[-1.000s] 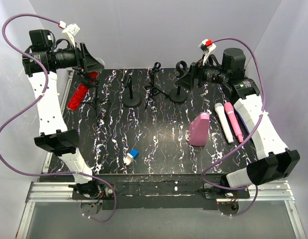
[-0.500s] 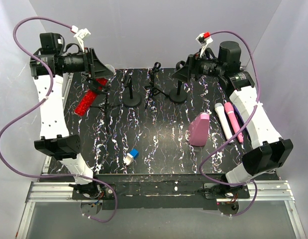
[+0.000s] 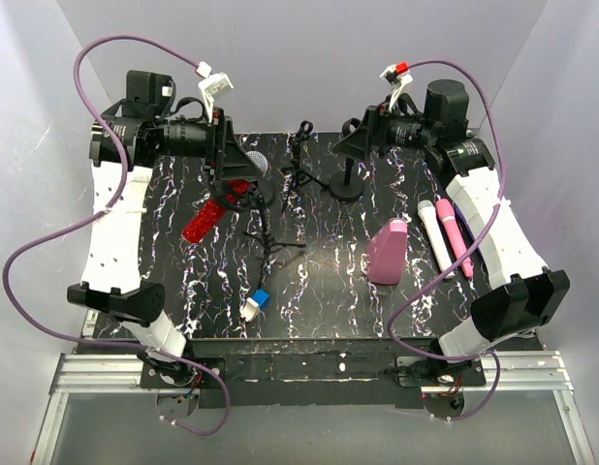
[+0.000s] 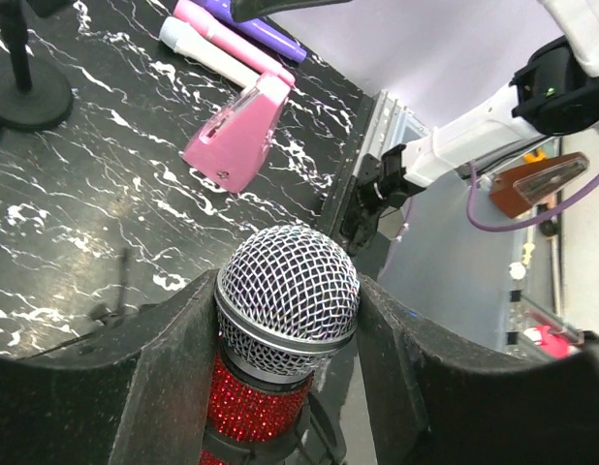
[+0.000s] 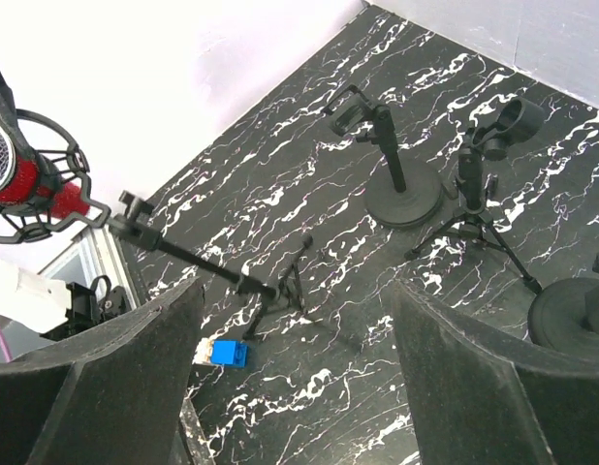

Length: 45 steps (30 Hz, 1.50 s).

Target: Remove the microphone from the stand

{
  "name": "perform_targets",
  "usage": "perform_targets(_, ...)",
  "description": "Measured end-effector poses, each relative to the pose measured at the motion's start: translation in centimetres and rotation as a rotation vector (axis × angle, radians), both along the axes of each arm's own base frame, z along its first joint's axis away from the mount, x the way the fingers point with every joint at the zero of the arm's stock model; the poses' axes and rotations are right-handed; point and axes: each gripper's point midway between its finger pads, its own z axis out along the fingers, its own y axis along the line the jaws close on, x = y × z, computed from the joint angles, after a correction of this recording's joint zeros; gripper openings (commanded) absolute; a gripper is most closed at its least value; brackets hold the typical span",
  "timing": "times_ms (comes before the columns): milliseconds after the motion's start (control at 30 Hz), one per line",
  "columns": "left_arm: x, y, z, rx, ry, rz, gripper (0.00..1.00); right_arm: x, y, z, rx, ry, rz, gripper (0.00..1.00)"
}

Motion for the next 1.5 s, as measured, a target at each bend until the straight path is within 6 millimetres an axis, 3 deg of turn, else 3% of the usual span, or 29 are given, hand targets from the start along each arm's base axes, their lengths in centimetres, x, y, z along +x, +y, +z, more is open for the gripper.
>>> perform_targets(100, 0.4, -0.6, 0.4, 0.030, -0.075, -0.011, 0.63, 0.0, 0.1, 0.3, 0.008, -0.008, 0.004, 0.84)
perform_targets(200, 1.4, -1.2, 0.9, 0.061, -0.176, -0.008, 0.77, 0.1, 0.2, 0.6, 0.019, -0.016, 0.007, 0.84)
perform_targets(433, 0.9, 0.3, -0.4, 0.148, -0.260, 0.095, 0.87, 0.2, 0.3, 0.6, 0.032, -0.022, 0.010, 0.85)
perform_targets(667, -1.8, 1.7, 2.6, 0.161, -0.423, 0.120, 0.90, -2.7, 1.2, 1.9, 0.082, -0.062, 0.142, 0.91)
perform_targets(900, -4.6, 2.6, 1.2, 0.174, -0.440, 0.111, 0.91, -7.7, 5.4, 3.8, 0.123, -0.134, 0.348, 0.92)
perform_targets(1067, -2.8, 2.5, 0.4, 0.181, -0.463, 0.139, 0.90, -9.8, 8.1, 4.2, 0.132, -0.143, 0.433, 0.93)
perform_targets(1233, -1.0, 2.3, -0.8, 0.190, -0.464, 0.163, 0.85, -9.5, 10.3, 4.5, 0.136, -0.153, 0.462, 0.93)
perform_targets(1433, -0.3, 2.0, -0.4, 0.175, -0.494, 0.168, 0.76, -9.0, 12.5, 3.6, 0.129, -0.136, 0.481, 0.93)
perform_targets(1500, -0.2, 1.9, -0.3, 0.171, -0.499, 0.165, 0.75, -9.1, 13.1, 3.0, 0.126, -0.123, 0.493, 0.88)
